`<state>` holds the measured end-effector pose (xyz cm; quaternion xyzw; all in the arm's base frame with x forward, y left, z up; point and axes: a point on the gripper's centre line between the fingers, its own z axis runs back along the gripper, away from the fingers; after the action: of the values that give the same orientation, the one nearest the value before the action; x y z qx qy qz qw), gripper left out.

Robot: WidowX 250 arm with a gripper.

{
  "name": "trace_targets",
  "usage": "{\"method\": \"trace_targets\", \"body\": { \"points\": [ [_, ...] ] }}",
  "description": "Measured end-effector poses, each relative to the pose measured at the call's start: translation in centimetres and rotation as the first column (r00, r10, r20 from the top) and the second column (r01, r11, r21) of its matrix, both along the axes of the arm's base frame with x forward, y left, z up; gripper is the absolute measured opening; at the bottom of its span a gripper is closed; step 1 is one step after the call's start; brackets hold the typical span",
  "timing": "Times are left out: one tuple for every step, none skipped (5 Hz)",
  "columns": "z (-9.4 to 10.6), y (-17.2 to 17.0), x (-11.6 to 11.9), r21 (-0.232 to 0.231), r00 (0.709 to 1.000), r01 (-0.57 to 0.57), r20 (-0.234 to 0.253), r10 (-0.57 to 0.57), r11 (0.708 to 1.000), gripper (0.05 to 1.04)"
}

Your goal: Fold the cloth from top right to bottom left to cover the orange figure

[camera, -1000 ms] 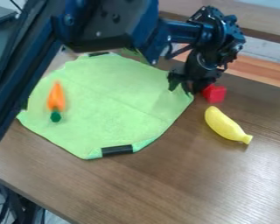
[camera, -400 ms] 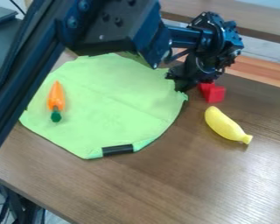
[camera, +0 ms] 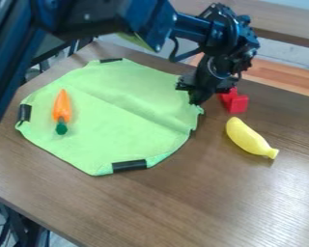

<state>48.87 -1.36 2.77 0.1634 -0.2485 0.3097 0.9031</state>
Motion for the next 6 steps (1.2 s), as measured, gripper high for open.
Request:
{"method": "trace_targets", "body": {
  "points": [
    [2.7,0.8,-0.8,-0.058,0.998,-0.004,0.055,0.007,0.998,0.05],
    [4.6,3.2,-2.4,-0.091,0.995,-0.014,0.093,0.022,0.996,0.05],
    [4.0,5.8,-4.8,-0.091,0.996,-0.02,0.085,0.028,0.996,0.05],
    [3.3,8.4,-6.9,-0.07,0.997,-0.029,0.071,0.034,0.997,0.05],
    [3.5,10.9,-8.8,-0.064,0.996,-0.044,0.076,0.048,0.997,0.05],
    [4.8,13.9,-10.3,-0.081,0.99,-0.082,0.107,0.091,0.993,0.05]
  ]
}}
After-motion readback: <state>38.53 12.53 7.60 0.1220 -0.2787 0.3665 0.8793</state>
